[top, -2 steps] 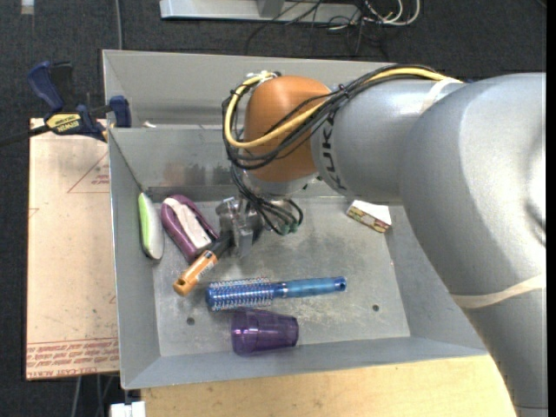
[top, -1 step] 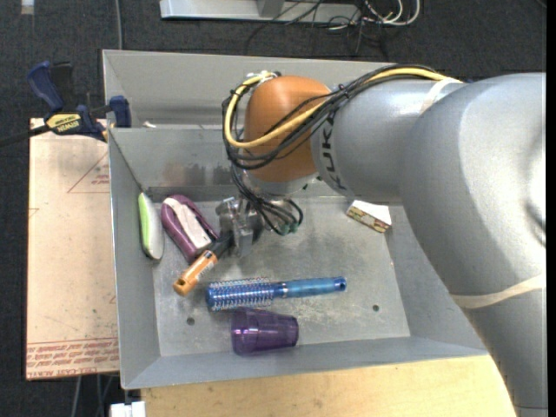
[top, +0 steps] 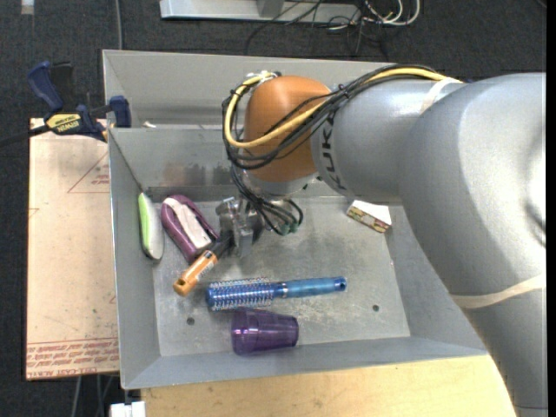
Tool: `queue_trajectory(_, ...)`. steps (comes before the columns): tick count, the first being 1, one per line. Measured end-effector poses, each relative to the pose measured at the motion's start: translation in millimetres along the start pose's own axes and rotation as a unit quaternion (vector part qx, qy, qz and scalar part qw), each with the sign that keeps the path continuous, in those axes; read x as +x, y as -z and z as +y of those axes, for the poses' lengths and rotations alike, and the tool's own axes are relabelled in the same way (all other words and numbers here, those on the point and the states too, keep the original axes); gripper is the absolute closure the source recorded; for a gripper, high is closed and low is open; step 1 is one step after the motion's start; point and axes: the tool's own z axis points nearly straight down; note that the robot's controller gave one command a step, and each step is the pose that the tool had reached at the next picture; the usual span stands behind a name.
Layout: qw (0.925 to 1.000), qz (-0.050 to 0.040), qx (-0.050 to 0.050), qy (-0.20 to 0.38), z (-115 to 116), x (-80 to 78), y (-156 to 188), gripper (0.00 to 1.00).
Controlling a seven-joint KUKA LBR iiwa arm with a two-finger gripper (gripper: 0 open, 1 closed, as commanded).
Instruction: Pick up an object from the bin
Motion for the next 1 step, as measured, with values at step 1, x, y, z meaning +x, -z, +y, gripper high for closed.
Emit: queue_trajectory(1,1.0000,0.0009,0.001,0.001,-0.6,1.9,-4.2,0.00)
